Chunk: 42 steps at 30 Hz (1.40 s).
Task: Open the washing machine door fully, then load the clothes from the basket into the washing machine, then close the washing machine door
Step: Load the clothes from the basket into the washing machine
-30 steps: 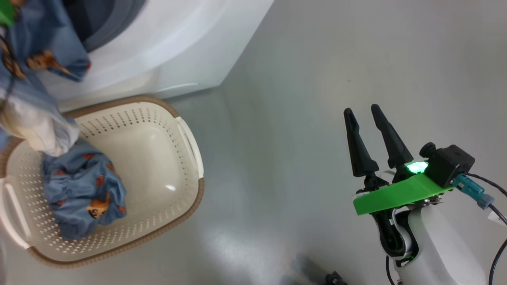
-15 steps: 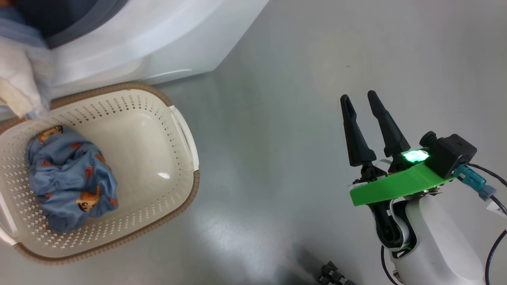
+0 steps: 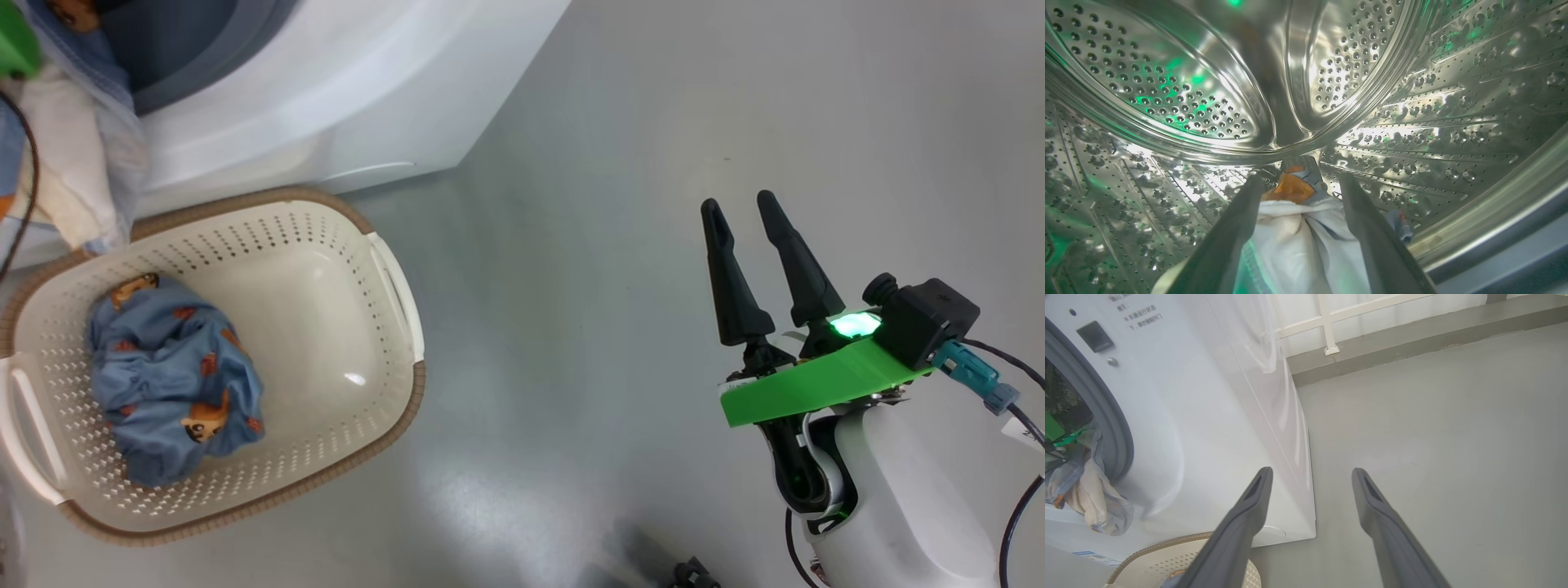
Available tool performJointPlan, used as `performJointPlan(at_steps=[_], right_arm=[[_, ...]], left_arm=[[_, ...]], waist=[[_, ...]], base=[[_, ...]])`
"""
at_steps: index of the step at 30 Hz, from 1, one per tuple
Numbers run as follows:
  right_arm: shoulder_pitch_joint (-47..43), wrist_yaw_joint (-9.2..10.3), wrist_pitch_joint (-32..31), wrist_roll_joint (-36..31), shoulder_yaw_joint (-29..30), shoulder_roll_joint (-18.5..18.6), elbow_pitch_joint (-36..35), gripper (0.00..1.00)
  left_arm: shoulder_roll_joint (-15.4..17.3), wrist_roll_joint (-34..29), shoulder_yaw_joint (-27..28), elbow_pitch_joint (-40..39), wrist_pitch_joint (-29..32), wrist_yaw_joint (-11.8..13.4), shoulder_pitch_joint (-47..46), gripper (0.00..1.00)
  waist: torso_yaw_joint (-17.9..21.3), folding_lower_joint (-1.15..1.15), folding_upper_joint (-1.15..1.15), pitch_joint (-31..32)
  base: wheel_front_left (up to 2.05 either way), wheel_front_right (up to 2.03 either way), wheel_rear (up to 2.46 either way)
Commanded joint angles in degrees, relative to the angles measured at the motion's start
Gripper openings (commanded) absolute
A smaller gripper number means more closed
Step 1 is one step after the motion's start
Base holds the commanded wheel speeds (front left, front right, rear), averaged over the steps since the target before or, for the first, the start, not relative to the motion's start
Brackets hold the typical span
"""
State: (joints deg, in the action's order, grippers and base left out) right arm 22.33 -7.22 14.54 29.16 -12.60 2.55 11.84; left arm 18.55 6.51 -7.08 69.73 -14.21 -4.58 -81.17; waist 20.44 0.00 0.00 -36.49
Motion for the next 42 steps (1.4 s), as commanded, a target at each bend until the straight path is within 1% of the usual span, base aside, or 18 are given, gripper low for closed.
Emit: performJointPlan(at_steps=[1,5,8,13,16,17,22,33,42], right_arm=[[-1.19,-0.26,0.46,-0.23,-0.73,0.33,-0.92,1.0],[-1.29,-0.26,0.46,-0.76,-0.62,0.33,-0.73,1.0],[-1.4,-0.26,0.46,-1.02,-0.58,0.45,-0.72,1.0],[-1.54,-0.26,0.46,-1.27,-0.26,1.2,-0.68,1.0],[-1.7,-0.26,0.46,-1.39,0.03,1.86,-0.54,1.0],[-1.76,-0.26,0.46,-1.45,0.32,2.31,-0.48,1.0],[-1.85,-0.26,0.46,-1.65,0.9,3.43,-0.34,1.0],[-2.77,-0.26,0.46,-2.08,1.45,4.76,-0.1,1.0],[-4.18,-0.26,0.46,-2.04,1.82,6.38,0.5,1.0]], left_arm=[[1.66,0.4,0.32,-0.29,-0.39,-0.18,-0.84,1.0],[1.05,0.97,0.23,0.91,-0.58,-0.31,-0.34,1.0],[0.49,1.71,0.53,0.33,-0.72,-0.45,0.61,1.0],[-0.27,3.33,2.34,-7.1,-0.77,-0.17,5.24,1.0],[-1.05,3.95,3.51,-11.92,-0.77,-0.04,9.66,1.0],[-1.54,4.13,4.34,-15.09,-0.77,0.15,12.64,1.0],[-2.94,3.73,5.84,-21.27,-0.78,0.47,19.45,1.0],[-6.27,0.96,6.99,-30.78,-0.78,0.52,30.57,1.0],[-8.21,0.06,8.39,-35.35,-0.78,0.13,38.91,1.0]], waist=[[-0.49,0.0,0.0,0.62],[-1.02,0.0,0.0,1.63],[-1.48,0.0,0.0,2.44],[-2.36,0.0,0.0,3.99],[-3.03,0.0,0.0,5.34],[-3.52,0.0,0.0,6.2],[-4.87,0.0,0.0,8.21],[-7.11,0.0,0.0,11.27],[-8.51,0.0,0.0,14.87]], base=[[0.0,0.0,0.0],[0.0,0.0,0.0],[0.0,0.0,0.0],[0.0,0.0,0.0],[0.0,0.0,0.0],[0.0,0.0,0.0],[0.0,0.0,0.0],[0.0,0.0,0.0],[0.0,0.0,0.0]])
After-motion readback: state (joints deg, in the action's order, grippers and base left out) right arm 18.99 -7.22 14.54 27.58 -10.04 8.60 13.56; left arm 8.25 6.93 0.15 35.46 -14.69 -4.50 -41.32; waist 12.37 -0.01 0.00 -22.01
